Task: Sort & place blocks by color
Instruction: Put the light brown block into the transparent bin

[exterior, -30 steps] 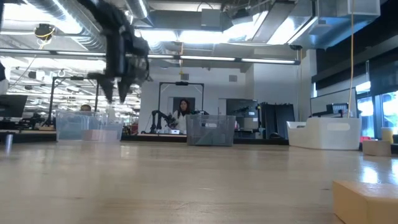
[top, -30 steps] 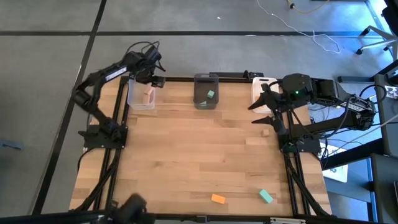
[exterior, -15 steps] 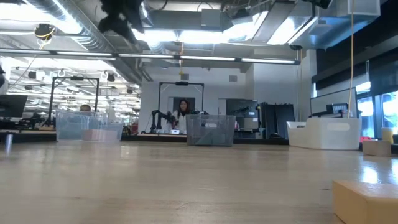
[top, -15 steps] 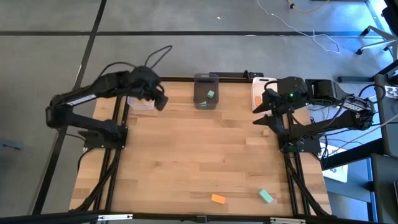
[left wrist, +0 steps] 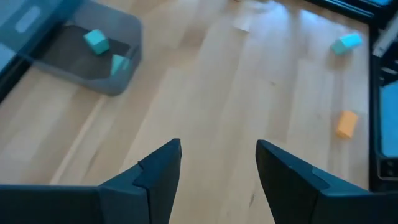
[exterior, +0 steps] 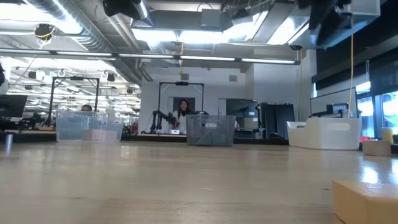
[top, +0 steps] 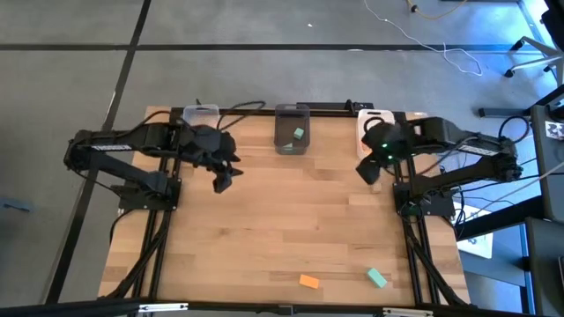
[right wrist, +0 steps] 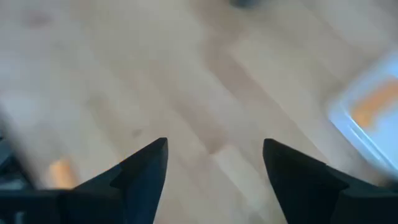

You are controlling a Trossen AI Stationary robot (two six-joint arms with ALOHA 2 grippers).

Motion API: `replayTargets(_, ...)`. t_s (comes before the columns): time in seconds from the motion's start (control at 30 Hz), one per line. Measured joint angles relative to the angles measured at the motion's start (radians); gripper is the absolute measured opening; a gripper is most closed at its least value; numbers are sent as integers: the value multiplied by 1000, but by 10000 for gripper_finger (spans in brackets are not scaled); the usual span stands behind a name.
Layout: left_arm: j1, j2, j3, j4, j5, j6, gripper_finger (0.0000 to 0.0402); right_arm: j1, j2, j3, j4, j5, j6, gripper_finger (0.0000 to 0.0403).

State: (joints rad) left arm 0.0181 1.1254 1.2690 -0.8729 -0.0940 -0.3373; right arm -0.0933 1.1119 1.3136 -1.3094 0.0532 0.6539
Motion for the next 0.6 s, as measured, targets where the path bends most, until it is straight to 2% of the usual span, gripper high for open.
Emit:
replayTargets(0.1,-41,-5,0,-6,7,7,199,-3,27,-45,-23,59,175,263)
replayTargets(0.23,-99,-11,0,-8,10,65,199,-3,60,-129,-18,57,339,263)
replayTargets(0.6,-185,-10,0,-7,11,105,199,-34,90,-463,20,-47,593,263)
